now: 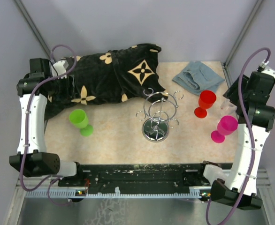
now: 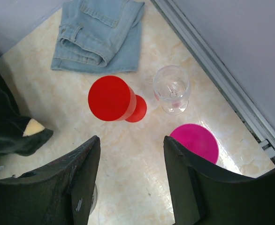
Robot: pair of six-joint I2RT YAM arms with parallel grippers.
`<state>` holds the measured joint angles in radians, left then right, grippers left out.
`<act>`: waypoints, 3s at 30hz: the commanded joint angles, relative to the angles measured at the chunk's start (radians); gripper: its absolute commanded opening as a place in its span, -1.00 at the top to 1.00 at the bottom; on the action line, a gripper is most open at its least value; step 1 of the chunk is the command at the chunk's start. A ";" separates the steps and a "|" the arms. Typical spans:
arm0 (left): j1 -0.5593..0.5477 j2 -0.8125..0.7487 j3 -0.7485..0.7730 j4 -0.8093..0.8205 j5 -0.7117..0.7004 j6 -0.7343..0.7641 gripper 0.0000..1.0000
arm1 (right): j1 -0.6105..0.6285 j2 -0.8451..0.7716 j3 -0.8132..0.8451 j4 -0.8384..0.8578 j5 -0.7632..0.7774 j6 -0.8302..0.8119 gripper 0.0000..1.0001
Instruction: Take the wine glass off the wine glass rack
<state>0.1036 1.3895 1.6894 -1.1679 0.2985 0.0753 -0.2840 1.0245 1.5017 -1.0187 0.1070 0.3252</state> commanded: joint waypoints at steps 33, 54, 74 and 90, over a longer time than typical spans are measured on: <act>0.080 -0.040 -0.448 0.113 -0.102 0.255 1.00 | -0.007 0.005 0.090 -0.003 -0.032 -0.026 -0.13; -0.352 0.422 0.718 -0.140 0.096 0.144 1.00 | -0.007 0.033 0.193 -0.045 0.063 -0.009 -0.15; -0.522 0.382 0.676 0.036 0.256 0.148 1.00 | 0.246 0.211 0.385 0.152 -0.558 0.028 -0.15; -0.555 0.305 0.506 0.140 -0.138 0.124 1.00 | 0.915 0.729 0.963 -0.065 0.055 0.029 -0.14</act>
<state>-0.4473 1.7435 2.2066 -1.0855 0.2462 0.2222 0.5381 1.6894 2.3772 -1.0683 -0.0200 0.3424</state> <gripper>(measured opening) 0.014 0.571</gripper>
